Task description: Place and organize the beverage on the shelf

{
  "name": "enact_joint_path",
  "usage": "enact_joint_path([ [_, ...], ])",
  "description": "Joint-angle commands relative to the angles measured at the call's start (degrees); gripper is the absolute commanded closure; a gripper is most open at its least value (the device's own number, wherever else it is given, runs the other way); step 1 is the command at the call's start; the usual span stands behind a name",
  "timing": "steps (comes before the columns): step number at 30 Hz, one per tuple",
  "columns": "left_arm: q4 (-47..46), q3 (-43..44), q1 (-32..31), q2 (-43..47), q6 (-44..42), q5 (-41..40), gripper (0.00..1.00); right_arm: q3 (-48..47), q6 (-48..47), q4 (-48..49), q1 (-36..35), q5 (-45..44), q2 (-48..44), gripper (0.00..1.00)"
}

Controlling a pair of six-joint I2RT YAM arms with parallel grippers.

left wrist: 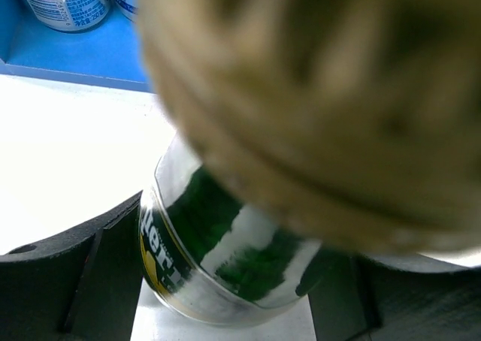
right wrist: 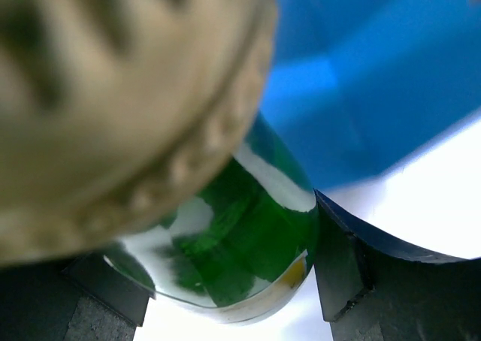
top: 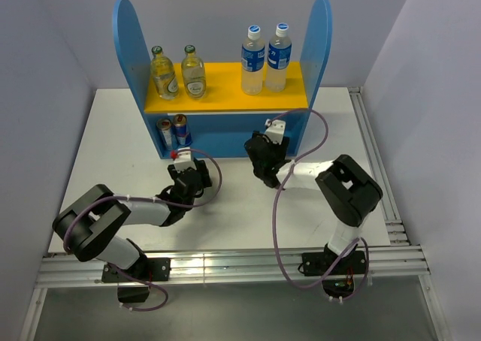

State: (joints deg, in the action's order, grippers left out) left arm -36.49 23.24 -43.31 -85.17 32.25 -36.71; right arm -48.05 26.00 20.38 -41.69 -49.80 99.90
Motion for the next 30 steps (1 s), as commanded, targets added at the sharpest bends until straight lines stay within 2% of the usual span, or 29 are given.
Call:
enact_joint_path([
  [1, -2.44, -0.31, 0.07, 2.64, 0.27, -0.29, 1.0, -7.57, 0.73, 3.27, 3.54, -0.3, -1.46, 1.0],
  [3, -2.36, -0.39, 0.07, 2.64, 0.45, -0.21, 1.0, -7.58, -0.07, 4.67, 4.33, 0.66, -1.55, 1.0],
  [9, -2.09, -1.09, -0.02, 3.69, 1.06, -0.56, 1.0, -13.55, 2.03, 0.1, 6.71, 3.57, 2.14, 1.0],
  [13, -1.22, -1.45, -0.02, 4.83, 1.32, -1.08, 1.0, -18.29, 4.58, -5.24, 7.24, 4.54, 5.13, 1.0],
  [22, -0.25, -3.91, -0.02, 9.75, 1.76, -1.88, 1.0, -21.9, 9.07, -12.73, 8.64, 7.96, 6.71, 1.0],
  [30, -0.07, -5.4, -0.11, 12.48, 2.11, -2.23, 1.0, -26.56, 10.47, -17.73, 8.73, 5.59, 9.96, 1.0],
])
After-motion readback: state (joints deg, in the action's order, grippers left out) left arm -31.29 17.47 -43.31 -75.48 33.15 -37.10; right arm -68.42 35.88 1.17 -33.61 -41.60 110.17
